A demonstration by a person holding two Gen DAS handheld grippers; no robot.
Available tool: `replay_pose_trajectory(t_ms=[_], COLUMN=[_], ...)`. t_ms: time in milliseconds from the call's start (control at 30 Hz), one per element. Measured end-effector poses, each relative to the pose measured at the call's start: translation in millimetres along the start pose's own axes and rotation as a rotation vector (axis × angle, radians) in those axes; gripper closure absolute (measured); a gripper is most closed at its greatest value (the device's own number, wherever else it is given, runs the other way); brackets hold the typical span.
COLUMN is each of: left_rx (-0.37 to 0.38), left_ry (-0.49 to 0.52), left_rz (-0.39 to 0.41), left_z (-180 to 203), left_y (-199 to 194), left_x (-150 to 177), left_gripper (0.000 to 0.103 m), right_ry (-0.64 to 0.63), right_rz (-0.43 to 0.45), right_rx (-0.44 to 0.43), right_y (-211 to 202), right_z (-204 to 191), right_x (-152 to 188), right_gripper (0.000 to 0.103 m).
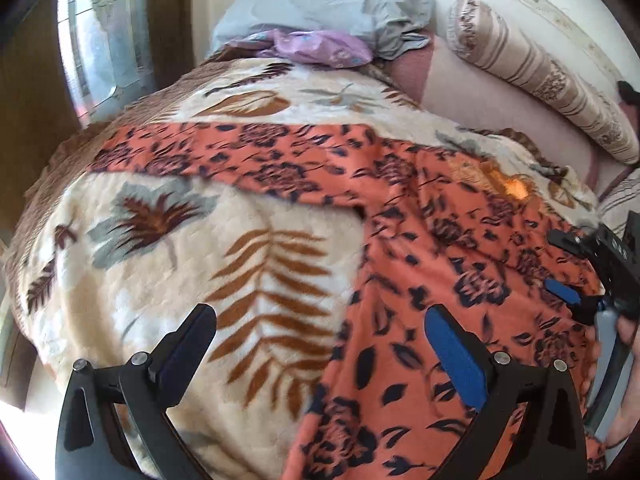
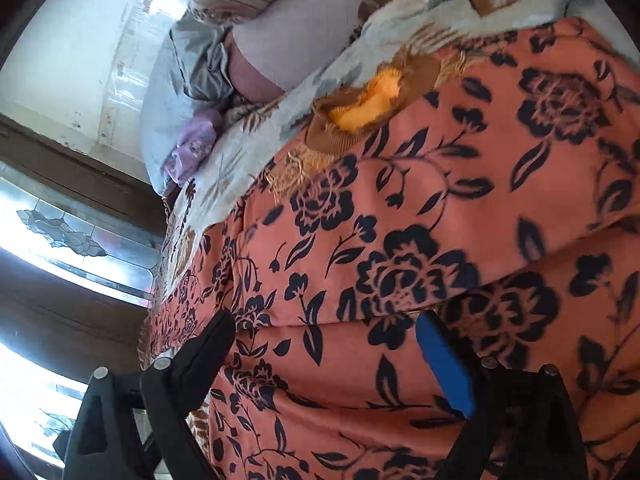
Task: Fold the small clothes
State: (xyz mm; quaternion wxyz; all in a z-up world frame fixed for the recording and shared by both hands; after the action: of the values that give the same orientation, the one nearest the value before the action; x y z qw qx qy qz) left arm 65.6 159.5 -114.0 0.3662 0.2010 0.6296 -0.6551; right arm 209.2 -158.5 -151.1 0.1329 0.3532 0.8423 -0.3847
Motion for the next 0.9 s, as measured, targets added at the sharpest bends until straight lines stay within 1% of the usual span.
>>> replay_pose_trajectory(t_ms=[33, 67, 100, 133, 200, 233, 267, 300, 333, 367, 400, 433, 467, 500, 533, 567, 600, 633, 667, 700, 767, 800, 833, 867, 900], left_rx=[0.041, 0.094, 0.173, 0.232, 0.304, 0.367, 0.401, 0.418, 0.438, 0.454, 0.445, 0.419, 0.394, 0.379, 0.368, 0.338, 0.308, 0.281, 0.269, 0.260, 0.254, 0.253, 0.249, 0.237, 0.224], left_ry=[-0.002, -0.013, -0.034, -0.057, -0.113, -0.158, -0.205, -0.260, -0.305, -0.333, -0.361, -0.382, -0.389, -0.390, -0.396, -0.392, -0.376, -0.348, -0.344, -0.327, -0.222, -0.162, -0.136, -0.132, -0.120], left_rz=[-0.013, -0.023, -0.031, -0.041, -0.073, -0.106, -0.141, -0.181, -0.223, -0.264, -0.320, -0.358, -0.386, -0.405, -0.409, -0.405, -0.400, -0.402, -0.391, -0.337, -0.153, -0.074, -0.034, -0.042, -0.094], left_z=[8.0, 16.4, 26.3, 34.2, 51.3, 58.3, 64.7, 69.2, 73.9, 79.3, 83.5, 86.1, 89.1, 91.1, 91.8, 91.8, 92.3, 93.2, 91.5, 90.9, 97.7, 102.8, 103.6, 102.1, 102.2], left_y=[4.8, 9.5, 16.1, 24.7, 47.2, 62.7, 76.4, 91.9, 108.4, 121.9, 138.1, 149.0, 155.5, 161.1, 164.3, 165.0, 165.6, 167.5, 167.1, 158.1, 123.1, 105.7, 95.0, 95.3, 106.1], left_x=[-6.5, -13.6, -22.5, -31.0, -47.8, -56.5, -61.5, -65.4, -67.9, -67.6, -64.7, -60.3, -56.0, -51.4, -48.5, -48.7, -49.2, -50.6, -52.7, -59.8, -79.8, -86.3, -86.4, -81.0, -70.6], left_gripper=[0.000, 0.000, 0.000, 0.000, 0.000, 0.000, 0.002, 0.006, 0.011, 0.014, 0.020, 0.027, 0.029, 0.034, 0.045, 0.052, 0.086, 0.103, 0.103, 0.103, 0.103, 0.103, 0.103, 0.103, 0.103], right_ry=[-0.015, -0.026, -0.031, -0.025, 0.018, 0.043, 0.064, 0.091, 0.110, 0.130, 0.149, 0.164, 0.193, 0.220, 0.247, 0.277, 0.309, 0.339, 0.369, 0.393, 0.420, 0.419, 0.409, 0.402, 0.407], right_rz=[0.038, 0.076, 0.110, 0.132, 0.149, 0.150, 0.149, 0.155, 0.162, 0.169, 0.177, 0.184, 0.189, 0.191, 0.195, 0.199, 0.202, 0.205, 0.210, 0.220, 0.249, 0.266, 0.279, 0.279, 0.275], right_rx=[-0.013, -0.026, -0.028, -0.024, -0.028, -0.028, -0.029, -0.037, -0.045, -0.057, -0.070, -0.076, -0.081, -0.083, -0.089, -0.095, -0.091, -0.087, -0.093, -0.103, -0.111, -0.113, -0.108, -0.087, -0.083], right_y=[-20.8, -46.1, -66.3, -81.4, -102.1, -112.3, -120.8, -129.4, -117.6, -123.7, -130.6, -128.9, -134.1, -125.3, -113.2, -114.2, -115.1, -115.3, -116.4, -118.2, -125.1, -130.0, -132.9, -134.2, -134.3], right_z=[2.7, 3.3, 9.6, 19.5, 42.4, 56.0, 64.2, 72.6, 71.4, 79.4, 86.9, 90.4, 98.8, 100.9, 103.8, 111.4, 119.2, 126.1, 131.2, 135.0, 139.0, 139.5, 140.1, 141.4, 142.6], right_x=[-6.2, 3.2, 2.7, -1.8, -5.7, -9.0, -7.1, -6.4, 11.4, 13.1, 13.9, 18.2, 17.0, 18.3, 21.6, 20.2, 18.8, 18.2, 16.2, 13.8, 8.0, 3.1, -0.9, -4.7, -7.6], right_gripper=[0.009, 0.009, 0.009, 0.009, 0.009, 0.009, 0.009, 0.009, 0.009, 0.009, 0.009, 0.009, 0.009, 0.009, 0.009, 0.009, 0.009, 0.009, 0.009, 0.009, 0.009, 0.009, 0.009, 0.009, 0.008])
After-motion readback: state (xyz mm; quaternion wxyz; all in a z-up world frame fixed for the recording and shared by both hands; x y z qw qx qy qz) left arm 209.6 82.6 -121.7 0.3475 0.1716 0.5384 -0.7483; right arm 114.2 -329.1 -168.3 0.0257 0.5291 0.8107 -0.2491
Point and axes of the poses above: each gripper's, at about its wrist camera, not at the fingertips, and y roughly the way its jaws point, z to its right, x to its underside, the point moved 1 cm from there along y, roughly the way its jaws point, and after that the axes turned 10 degrees about z, right-handed, at the moved point
